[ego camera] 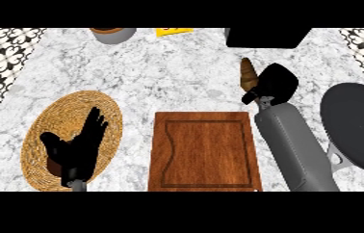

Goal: Pick the croissant from the cutting board and place it in the pan

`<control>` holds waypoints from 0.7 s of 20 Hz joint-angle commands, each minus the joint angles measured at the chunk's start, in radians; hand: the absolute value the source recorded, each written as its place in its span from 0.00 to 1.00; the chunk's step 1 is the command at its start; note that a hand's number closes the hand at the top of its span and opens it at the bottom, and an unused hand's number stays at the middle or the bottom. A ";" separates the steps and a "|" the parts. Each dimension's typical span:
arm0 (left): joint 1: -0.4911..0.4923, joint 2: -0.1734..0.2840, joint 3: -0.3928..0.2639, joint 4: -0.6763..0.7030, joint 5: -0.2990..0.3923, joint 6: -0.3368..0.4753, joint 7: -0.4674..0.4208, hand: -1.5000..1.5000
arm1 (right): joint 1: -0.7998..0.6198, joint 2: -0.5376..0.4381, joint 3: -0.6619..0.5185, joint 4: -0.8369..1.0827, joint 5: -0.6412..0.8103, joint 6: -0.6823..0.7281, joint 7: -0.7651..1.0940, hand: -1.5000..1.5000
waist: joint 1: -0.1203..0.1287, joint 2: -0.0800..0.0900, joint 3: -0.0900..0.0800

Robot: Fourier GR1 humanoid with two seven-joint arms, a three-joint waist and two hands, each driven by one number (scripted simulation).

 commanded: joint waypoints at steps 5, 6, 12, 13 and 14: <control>-0.043 -0.005 0.020 0.031 -0.003 0.027 0.021 0.50 | -0.225 -0.040 -0.050 0.078 0.306 -0.138 0.298 1.00 | 0.003 -0.001 -0.002; 0.017 0.017 0.032 0.043 0.009 -0.015 -0.029 0.50 | -0.231 -0.047 -0.059 0.041 0.325 -0.101 0.320 1.00 | -0.004 -0.008 -0.003; -0.033 0.017 0.037 0.037 0.015 -0.011 0.002 0.50 | -0.233 -0.023 -0.155 0.072 0.400 -0.158 0.332 1.00 | -0.014 -0.006 -0.001; -0.008 -0.001 0.014 0.027 -0.013 0.015 -0.006 0.50 | -0.245 -0.039 -0.186 0.079 0.398 -0.150 0.322 1.00 | -0.013 -0.007 -0.001; -0.002 0.001 0.024 0.032 0.002 0.002 -0.013 0.50 | -0.249 -0.042 -0.208 0.077 0.399 -0.192 0.311 1.00 | -0.010 -0.006 -0.001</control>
